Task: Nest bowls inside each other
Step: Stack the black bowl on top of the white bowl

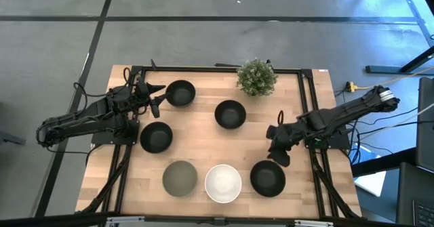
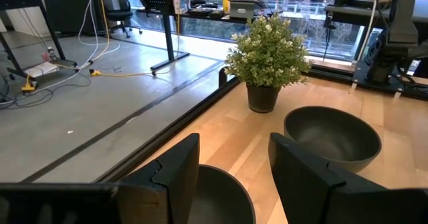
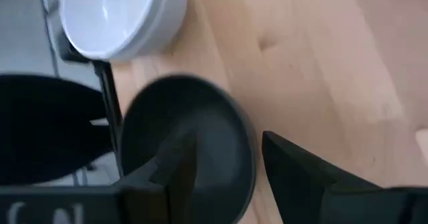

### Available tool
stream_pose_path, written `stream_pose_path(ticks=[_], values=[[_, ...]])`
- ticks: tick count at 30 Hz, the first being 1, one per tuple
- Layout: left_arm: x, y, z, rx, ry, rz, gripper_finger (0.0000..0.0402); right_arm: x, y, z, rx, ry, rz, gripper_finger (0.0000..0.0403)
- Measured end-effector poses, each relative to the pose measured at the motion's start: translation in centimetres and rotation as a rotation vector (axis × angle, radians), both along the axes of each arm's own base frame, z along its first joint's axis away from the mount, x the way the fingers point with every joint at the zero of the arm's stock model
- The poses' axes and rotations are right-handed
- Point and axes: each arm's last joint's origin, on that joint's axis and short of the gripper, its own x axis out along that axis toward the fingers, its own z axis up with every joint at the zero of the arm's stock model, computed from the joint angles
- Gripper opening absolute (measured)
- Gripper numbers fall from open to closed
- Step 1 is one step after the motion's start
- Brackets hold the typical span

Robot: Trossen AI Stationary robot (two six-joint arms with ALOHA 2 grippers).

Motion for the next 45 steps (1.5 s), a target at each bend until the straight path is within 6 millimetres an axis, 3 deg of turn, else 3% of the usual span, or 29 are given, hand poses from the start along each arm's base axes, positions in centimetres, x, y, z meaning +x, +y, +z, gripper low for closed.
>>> stream_pose_path(ticks=[13, 21, 34, 45], values=[[0.0, 0.0, 0.0, 0.0, 0.0, 0.0, 0.0174, 0.6, 2.9, -3.2, -0.142, 0.149, 0.076, 0.0171], [0.0, 0.0, 0.0, -0.001, 0.001, 0.0, 0.0174, 0.7, 3.2, -3.7, -0.14, 0.18, 0.058, 0.0168], [-0.1, 0.0, -0.4, -0.016, 0.036, 0.001, 0.0174, 0.7, 3.2, -3.7, -0.135, 0.186, 0.044, 0.009], [-0.1, 0.0, -0.4, -0.017, 0.037, 0.001, 0.0174, 1.3, 3.5, -4.8, -0.144, 0.229, 0.026, 0.0081]])
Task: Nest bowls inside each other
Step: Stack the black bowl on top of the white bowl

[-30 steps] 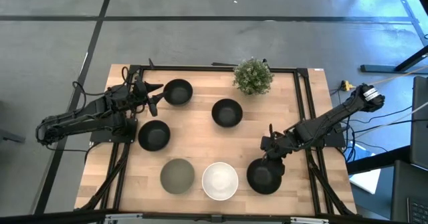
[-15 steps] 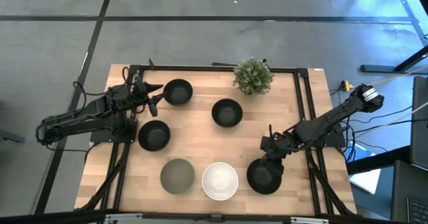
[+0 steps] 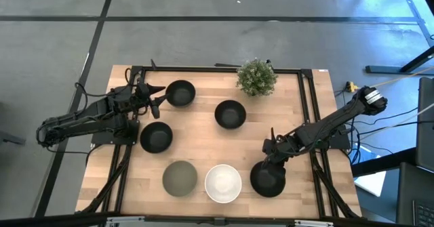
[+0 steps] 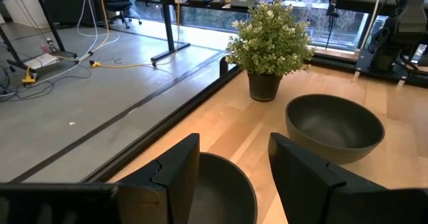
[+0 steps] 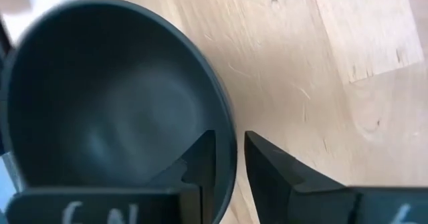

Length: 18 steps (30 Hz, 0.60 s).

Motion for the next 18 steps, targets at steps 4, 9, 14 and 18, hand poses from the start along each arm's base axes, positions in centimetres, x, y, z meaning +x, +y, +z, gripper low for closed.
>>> stream_pose_path(ticks=[4, 9, 14, 18], values=[[0.0, 0.0, 0.0, 0.0, -0.001, 0.0, 0.0174, 0.5, 0.2, -0.7, -0.011, 0.011, 0.022, 0.0081], [0.0, 0.0, 0.0, 0.0, -0.001, 0.001, 0.0174, 0.9, 0.5, -1.4, -0.015, 0.019, 0.025, 0.0073], [0.0, 0.0, 0.0, 0.0, -0.001, 0.0, 0.0174, 1.0, 0.5, -1.5, -0.012, 0.023, 0.022, 0.0016], [0.0, 0.0, 0.0, 0.0, -0.001, 0.0, 0.0174, 1.0, 0.5, -1.5, -0.004, 0.027, -0.002, 0.0012]])
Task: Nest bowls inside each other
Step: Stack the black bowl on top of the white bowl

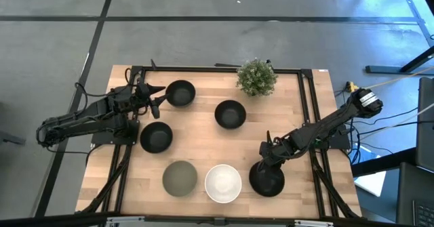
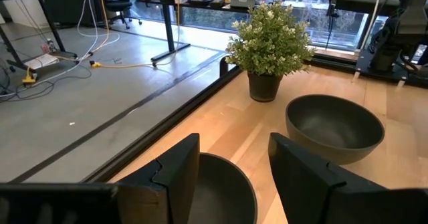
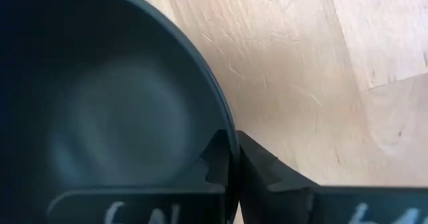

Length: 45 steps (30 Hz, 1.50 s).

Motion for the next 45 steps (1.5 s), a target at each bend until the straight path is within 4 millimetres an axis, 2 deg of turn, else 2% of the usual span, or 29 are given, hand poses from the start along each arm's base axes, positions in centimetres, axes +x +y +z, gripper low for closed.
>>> stream_pose_path(ticks=[5, 8, 21, 25, 36, 41, 45], values=[[0.0, 0.0, 0.0, 0.0, 0.0, 0.0, 0.0174, 0.4, -0.5, 0.1, 0.041, 0.013, -0.016, 0.0008], [0.0, 0.0, 0.0, 0.0, -0.001, 0.0, 0.0174, 1.2, -0.8, 1.1, 0.053, -0.019, -0.013, 0.0008], [0.0, 0.0, 0.0, -0.004, -0.003, 0.001, 0.0174, 5.0, -3.0, 9.6, -0.004, -0.198, 0.039, 0.0008], [0.0, 0.0, 0.0, -0.004, -0.003, 0.001, 0.0174, 6.5, -3.1, 11.0, -0.02, -0.25, 0.053, 0.0008], [0.0, 0.0, -0.1, -0.006, 0.004, 0.001, 0.0174, 13.3, -1.2, 10.4, -0.079, -0.225, 0.236, 0.0008], [0.0, 0.0, -0.1, -0.006, 0.005, 0.001, 0.0174, 15.9, -0.7, 9.0, -0.102, -0.208, 0.284, 0.0008], [-0.1, 0.0, -0.2, -0.013, 0.023, 0.0, 0.0174, 17.0, -0.9, 7.3, -0.072, -0.164, 0.289, 0.0008]])
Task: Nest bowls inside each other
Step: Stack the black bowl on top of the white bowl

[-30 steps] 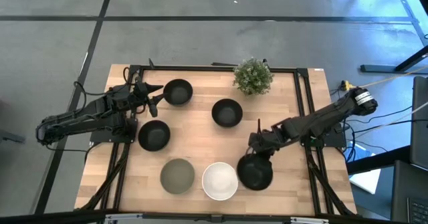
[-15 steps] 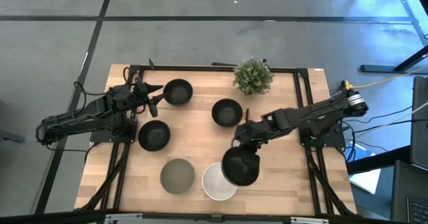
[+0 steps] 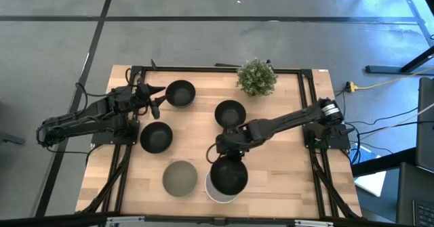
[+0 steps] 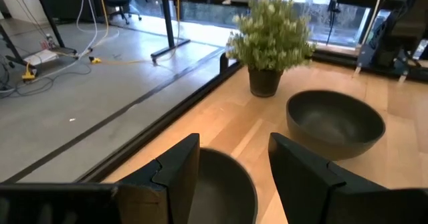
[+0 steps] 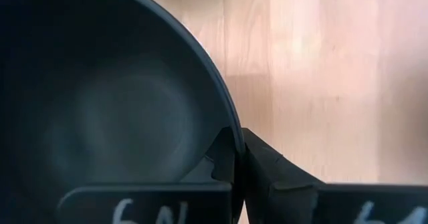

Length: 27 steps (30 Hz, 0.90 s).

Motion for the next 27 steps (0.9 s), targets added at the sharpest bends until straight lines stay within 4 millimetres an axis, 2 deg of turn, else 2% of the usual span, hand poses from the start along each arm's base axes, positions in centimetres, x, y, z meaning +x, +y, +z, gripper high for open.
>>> stream_pose_path(ticks=[7, 15, 21, 27], values=[[-0.2, -0.1, -0.7, -0.037, 0.062, 0.004, 0.0174, 1.0, 0.2, -2.3, 0.03, 0.05, 0.011, 0.0011], [-0.2, -0.1, -0.7, -0.046, 0.061, 0.006, 0.0174, 1.4, 0.3, -2.7, 0.053, 0.039, 0.019, 0.001], [-0.2, -0.1, -0.7, -0.046, 0.061, 0.006, 0.0174, 1.4, 0.3, -2.5, 0.056, 0.034, 0.016, 0.0072], [-0.2, -0.1, -0.7, -0.045, 0.061, 0.007, 0.0174, 1.3, 0.3, -2.3, 0.055, 0.036, 0.017, 0.0111]])
